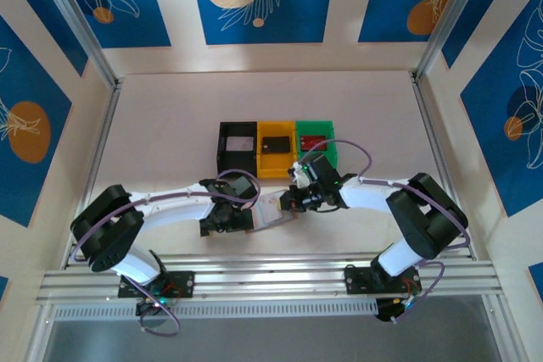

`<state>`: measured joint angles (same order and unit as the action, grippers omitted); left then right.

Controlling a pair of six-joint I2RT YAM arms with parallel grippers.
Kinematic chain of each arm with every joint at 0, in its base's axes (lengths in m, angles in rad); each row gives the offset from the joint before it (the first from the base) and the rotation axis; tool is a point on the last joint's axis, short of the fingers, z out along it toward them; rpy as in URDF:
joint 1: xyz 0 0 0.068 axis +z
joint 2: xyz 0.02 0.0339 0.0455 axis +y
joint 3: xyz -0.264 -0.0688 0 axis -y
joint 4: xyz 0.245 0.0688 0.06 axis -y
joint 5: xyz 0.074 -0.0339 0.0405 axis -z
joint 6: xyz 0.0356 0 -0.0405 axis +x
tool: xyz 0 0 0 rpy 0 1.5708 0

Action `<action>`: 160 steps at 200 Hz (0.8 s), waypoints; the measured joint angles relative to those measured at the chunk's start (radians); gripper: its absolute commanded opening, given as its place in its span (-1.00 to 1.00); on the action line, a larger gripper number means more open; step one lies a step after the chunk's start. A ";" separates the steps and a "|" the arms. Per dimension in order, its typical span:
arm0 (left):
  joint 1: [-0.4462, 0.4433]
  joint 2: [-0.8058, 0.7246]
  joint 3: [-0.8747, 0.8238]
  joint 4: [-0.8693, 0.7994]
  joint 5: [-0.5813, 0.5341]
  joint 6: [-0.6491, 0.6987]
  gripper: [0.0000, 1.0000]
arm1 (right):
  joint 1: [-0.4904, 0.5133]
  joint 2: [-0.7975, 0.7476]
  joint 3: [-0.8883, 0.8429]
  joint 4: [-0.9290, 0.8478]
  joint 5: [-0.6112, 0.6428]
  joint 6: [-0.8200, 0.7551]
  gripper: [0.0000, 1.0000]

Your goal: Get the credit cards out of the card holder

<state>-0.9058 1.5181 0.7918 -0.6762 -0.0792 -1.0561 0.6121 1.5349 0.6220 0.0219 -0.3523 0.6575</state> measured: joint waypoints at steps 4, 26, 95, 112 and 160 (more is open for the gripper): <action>0.001 -0.001 0.000 0.000 0.000 0.000 0.97 | -0.003 -0.003 -0.002 0.000 0.000 -0.002 -1.00; 0.006 -0.011 -0.008 0.004 0.001 0.008 0.97 | -0.020 -0.021 -0.012 -0.003 0.000 -0.003 -1.00; 0.043 -0.090 -0.028 -0.038 0.003 0.029 0.98 | -0.051 -0.107 -0.037 -0.021 0.000 -0.024 -1.00; 0.050 -0.124 -0.028 -0.050 0.003 0.036 0.97 | -0.054 -0.126 -0.045 -0.024 -0.003 -0.025 -1.00; 0.054 -0.164 -0.028 -0.062 0.003 0.037 0.97 | -0.056 -0.140 -0.054 -0.034 -0.006 -0.028 -1.00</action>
<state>-0.8516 1.3537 0.7635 -0.7383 -0.0761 -1.0191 0.5556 1.3952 0.5682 -0.0116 -0.3584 0.6296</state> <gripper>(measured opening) 0.987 0.052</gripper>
